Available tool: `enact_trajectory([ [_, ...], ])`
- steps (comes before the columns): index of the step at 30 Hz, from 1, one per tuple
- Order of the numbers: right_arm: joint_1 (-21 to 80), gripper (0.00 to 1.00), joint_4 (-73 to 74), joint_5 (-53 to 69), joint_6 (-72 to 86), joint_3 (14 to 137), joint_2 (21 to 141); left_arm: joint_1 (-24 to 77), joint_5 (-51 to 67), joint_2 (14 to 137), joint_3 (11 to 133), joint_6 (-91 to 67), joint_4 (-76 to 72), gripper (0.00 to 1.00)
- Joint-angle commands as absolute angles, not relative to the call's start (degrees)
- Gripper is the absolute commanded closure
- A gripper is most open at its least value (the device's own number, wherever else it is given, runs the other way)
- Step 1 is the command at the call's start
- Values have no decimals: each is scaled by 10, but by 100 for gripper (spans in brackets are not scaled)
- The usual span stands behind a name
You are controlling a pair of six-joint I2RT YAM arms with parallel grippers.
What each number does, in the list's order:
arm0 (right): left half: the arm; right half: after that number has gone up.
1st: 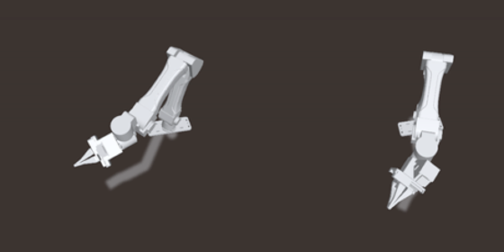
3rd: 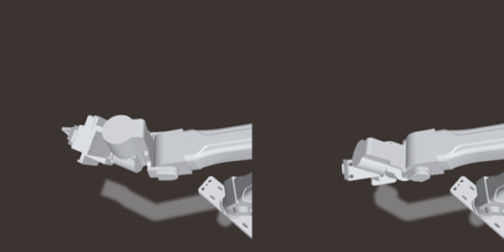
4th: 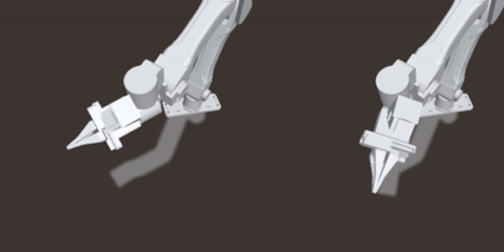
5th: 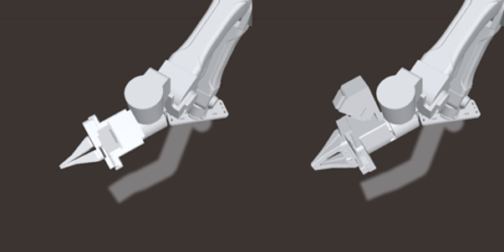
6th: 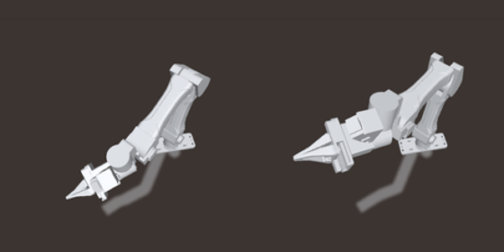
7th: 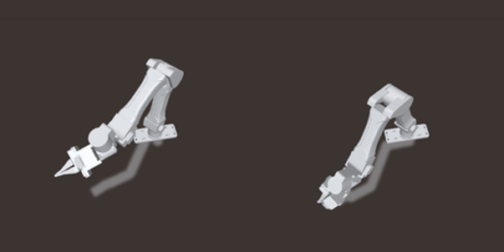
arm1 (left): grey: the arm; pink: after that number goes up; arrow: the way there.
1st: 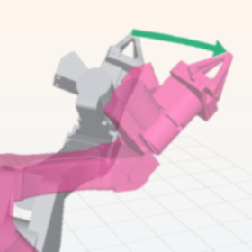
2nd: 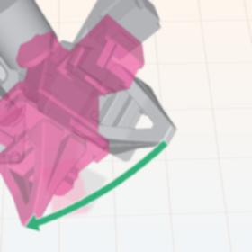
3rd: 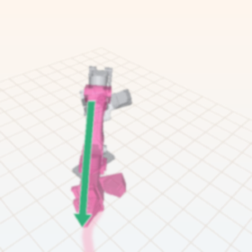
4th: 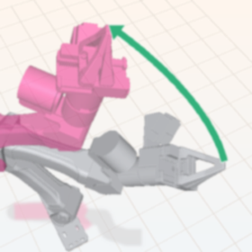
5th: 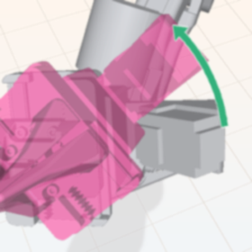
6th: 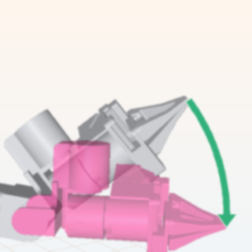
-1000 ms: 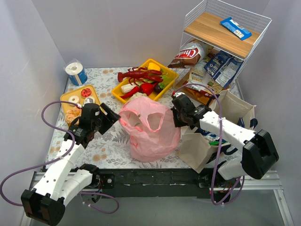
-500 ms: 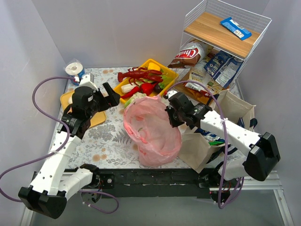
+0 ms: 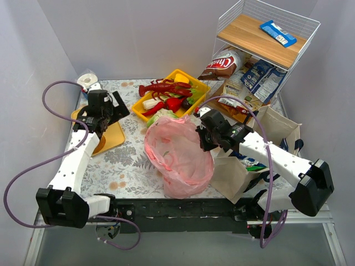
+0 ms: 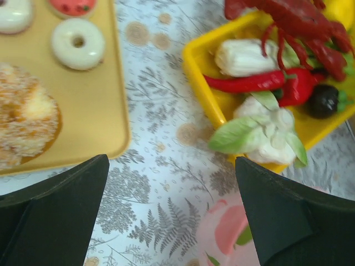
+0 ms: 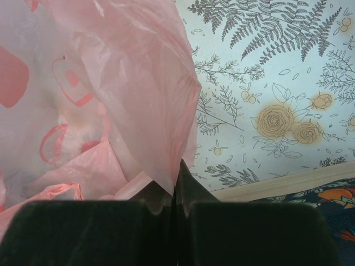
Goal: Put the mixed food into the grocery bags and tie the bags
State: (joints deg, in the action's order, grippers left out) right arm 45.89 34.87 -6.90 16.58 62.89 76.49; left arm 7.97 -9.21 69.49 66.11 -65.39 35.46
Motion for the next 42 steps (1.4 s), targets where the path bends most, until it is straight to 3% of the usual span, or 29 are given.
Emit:
enact_trajectory([
  [1,463,99,350,-67,172,631,744,17,-181,696,642,-676,359,2],
  [13,463,99,345,-67,178,630,733,-110,-174,896,686,-542,306,2],
  [17,463,99,343,-69,182,629,729,-114,-157,939,689,-537,299,7],
  [24,463,99,343,-73,182,638,731,-113,-137,998,711,-531,296,28],
  [25,463,99,343,-73,182,639,734,-114,-132,1004,712,-531,299,43],
  [27,463,99,343,-74,182,642,736,-114,-121,1003,715,-530,301,58],
  [28,463,99,342,-74,182,643,737,-113,-113,999,717,-531,306,72],
  [32,463,99,337,-73,184,647,741,-113,-84,938,731,-538,323,92],
  [42,463,99,357,-83,187,683,782,-48,273,757,739,-590,289,93],
])
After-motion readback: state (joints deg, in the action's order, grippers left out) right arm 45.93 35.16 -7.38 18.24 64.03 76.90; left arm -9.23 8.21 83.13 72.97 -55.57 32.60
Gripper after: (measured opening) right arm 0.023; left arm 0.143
